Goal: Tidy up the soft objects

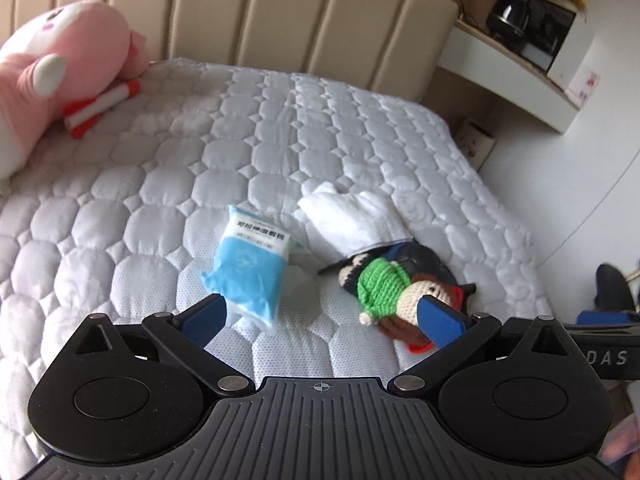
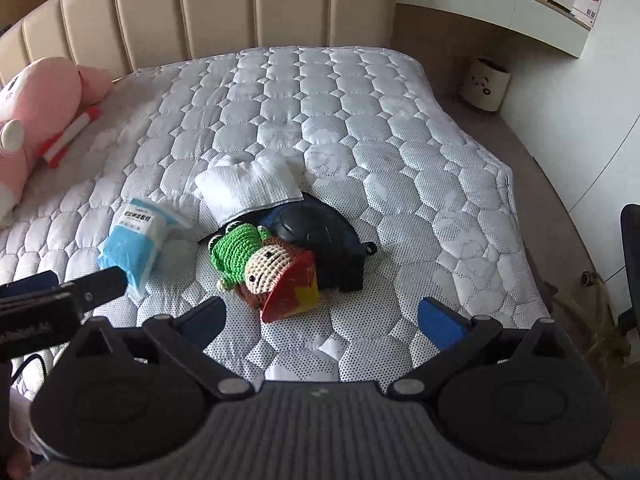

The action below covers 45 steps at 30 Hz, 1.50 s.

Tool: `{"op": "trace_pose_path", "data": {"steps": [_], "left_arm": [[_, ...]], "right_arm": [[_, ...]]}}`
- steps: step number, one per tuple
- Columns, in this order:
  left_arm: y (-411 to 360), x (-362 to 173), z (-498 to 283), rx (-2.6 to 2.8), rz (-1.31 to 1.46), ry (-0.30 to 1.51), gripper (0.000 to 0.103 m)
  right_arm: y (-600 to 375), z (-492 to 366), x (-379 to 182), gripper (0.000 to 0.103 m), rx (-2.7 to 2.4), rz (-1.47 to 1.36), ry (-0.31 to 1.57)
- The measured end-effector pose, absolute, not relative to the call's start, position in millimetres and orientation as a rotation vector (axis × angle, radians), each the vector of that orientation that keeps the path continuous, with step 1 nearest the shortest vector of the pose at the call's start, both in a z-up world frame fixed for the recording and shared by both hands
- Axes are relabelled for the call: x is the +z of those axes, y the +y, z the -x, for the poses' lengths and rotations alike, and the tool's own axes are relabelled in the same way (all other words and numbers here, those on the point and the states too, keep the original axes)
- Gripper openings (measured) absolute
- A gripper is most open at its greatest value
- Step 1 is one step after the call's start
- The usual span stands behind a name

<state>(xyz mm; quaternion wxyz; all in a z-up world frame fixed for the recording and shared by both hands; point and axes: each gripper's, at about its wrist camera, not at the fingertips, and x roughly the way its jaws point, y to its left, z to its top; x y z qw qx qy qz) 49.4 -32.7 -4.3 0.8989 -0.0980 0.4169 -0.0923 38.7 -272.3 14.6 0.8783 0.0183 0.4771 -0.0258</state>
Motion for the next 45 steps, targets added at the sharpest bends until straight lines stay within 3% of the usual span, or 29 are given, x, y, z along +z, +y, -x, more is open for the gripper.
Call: {"op": "trace_pose_path", "data": {"steps": [9,37,45], "left_arm": [[-49.0,-11.4,-48.5,-0.13,0.004,0.908,0.103],[-35.6,-11.0,-50.2,-0.162,0.171,0.953,0.103],[-60.0,-3.9,-34.3,-0.047,-0.118,0.831,0.103]], "right_arm": [[-268.9,-40.3,6.0,0.103,-0.045,-0.01,1.028],[-268.1,-40.7,5.5,0.103,-0.019,0.001,1.036],[-267.9,-39.6,4.3,0.103,-0.019,-0.021,1.039]]}}
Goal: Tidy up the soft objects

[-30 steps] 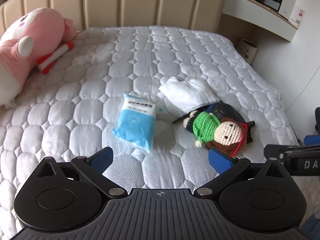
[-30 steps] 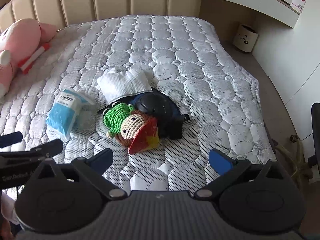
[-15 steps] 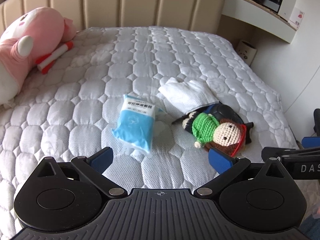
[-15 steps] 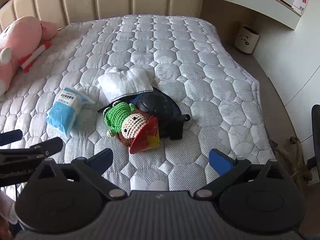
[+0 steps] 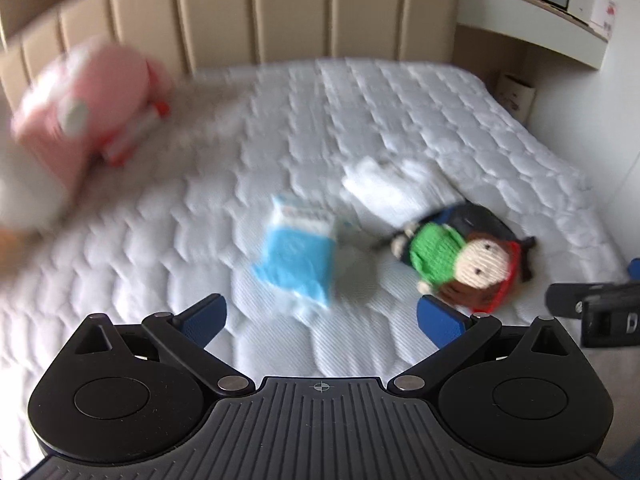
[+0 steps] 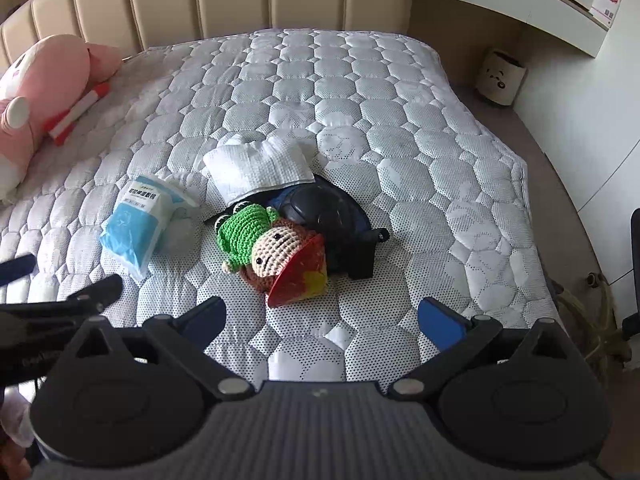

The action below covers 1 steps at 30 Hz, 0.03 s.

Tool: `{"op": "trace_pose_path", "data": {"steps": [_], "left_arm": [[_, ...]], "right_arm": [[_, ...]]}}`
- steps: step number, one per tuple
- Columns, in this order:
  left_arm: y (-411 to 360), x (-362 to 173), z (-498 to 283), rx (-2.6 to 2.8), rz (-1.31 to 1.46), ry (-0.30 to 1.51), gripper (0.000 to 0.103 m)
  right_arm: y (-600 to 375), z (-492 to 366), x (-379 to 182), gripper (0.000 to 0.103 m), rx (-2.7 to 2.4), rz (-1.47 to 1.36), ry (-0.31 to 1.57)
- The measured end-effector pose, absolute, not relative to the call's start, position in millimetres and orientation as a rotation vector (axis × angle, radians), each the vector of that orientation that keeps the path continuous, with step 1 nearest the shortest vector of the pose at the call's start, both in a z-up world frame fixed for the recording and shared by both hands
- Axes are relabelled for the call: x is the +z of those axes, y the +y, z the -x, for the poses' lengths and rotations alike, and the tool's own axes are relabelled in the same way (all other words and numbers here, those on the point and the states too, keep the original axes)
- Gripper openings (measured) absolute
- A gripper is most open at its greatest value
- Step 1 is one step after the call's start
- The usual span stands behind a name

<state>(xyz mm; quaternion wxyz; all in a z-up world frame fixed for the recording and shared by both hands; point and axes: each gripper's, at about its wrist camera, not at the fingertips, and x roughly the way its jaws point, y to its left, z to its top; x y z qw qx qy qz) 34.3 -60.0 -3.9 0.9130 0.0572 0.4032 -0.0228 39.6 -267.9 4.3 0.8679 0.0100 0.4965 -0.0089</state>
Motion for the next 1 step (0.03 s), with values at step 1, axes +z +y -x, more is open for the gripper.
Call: {"op": "trace_pose_path", "data": {"steps": [1], "left_arm": [[-60.5,-1.5,-32.0,-0.04,-0.14,0.806,0.103]], "right_arm": [[-268.2,-39.9,4.0,0.103,-0.02,-0.022,1.041]]}}
